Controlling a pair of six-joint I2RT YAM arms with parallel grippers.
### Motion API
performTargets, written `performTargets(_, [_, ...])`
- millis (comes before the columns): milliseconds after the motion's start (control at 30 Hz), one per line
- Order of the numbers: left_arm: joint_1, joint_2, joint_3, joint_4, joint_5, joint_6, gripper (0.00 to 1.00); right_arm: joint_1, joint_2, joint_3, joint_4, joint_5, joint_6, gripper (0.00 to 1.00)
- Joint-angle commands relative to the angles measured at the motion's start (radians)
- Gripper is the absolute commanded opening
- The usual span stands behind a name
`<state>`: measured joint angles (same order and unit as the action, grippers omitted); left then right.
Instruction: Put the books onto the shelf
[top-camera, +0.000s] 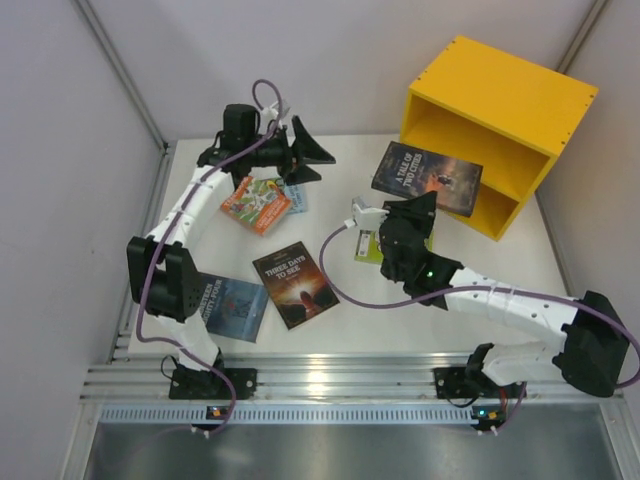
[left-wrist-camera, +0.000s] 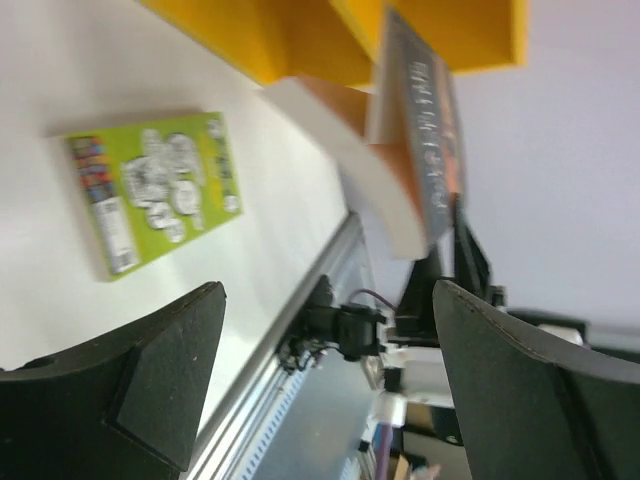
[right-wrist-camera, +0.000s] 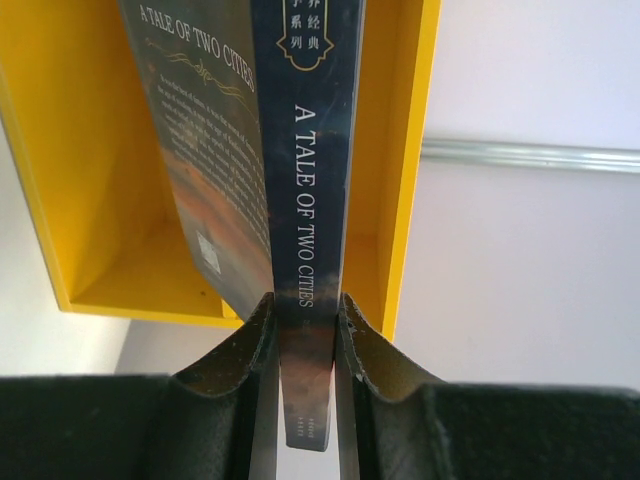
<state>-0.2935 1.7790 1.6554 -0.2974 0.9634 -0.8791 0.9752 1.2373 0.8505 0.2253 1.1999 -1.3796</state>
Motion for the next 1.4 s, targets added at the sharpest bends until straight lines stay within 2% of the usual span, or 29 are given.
performTargets(0, [0.06,-0.036,0.023,-0.222,-0.15,0.202,0.9,-0.046,-0.062,0.035,0.057,0.047,-0.044,0.0])
performTargets(200, [0.09,-0.091,-0.009,-0.327,-0.259,0.322,0.89,-0.125,-0.062,0.041,0.121,0.04,-0.15,0.0])
performTargets(333, [0.09,-0.162,-0.141,-0.244,-0.253,0.283,0.89,-0.184,-0.035,0.028,0.251,0.027,-0.258,0.0])
performTargets(533, [0.09,-0.225,-0.244,-0.194,-0.246,0.258,0.89,-0.256,0.039,0.021,0.506,-0.016,-0.412,0.0])
performTargets(667, [0.09,-0.254,-0.276,-0.158,-0.232,0.236,0.89,-0.283,0.097,0.009,0.575,-0.049,-0.406,0.0])
performTargets(767, [0.09,-0.274,-0.292,-0.157,-0.232,0.227,0.89,-0.351,0.152,-0.033,0.656,-0.074,-0.414,0.0])
performTargets(833, [0.09,-0.294,-0.316,-0.137,-0.226,0.223,0.89,-0.401,0.165,-0.05,0.629,-0.095,-0.338,0.0])
performTargets(900, [0.09,-0.311,-0.327,-0.134,-0.23,0.224,0.89,-0.42,0.162,-0.016,0.461,-0.095,-0.195,0.0])
performTargets(1000, [0.09,-0.322,-0.338,-0.123,-0.229,0.215,0.89,-0.42,0.171,-0.016,0.395,-0.091,-0.153,0.0])
performTargets(1167, [0.09,-0.319,-0.33,-0.121,-0.226,0.212,0.89,-0.414,0.14,0.018,0.162,-0.103,0.029,0.0])
performTargets(1233, [0.09,-0.322,-0.333,-0.118,-0.23,0.207,0.89,-0.405,0.128,0.041,0.169,-0.108,0.042,0.0])
performTargets(1300, [0.09,-0.319,-0.335,-0.115,-0.235,0.204,0.88,-0.405,0.132,0.068,0.242,-0.109,-0.036,0.0])
performTargets(1367, [0.09,-0.311,-0.335,-0.111,-0.232,0.197,0.88,-0.405,0.16,0.09,0.417,-0.112,-0.129,0.0])
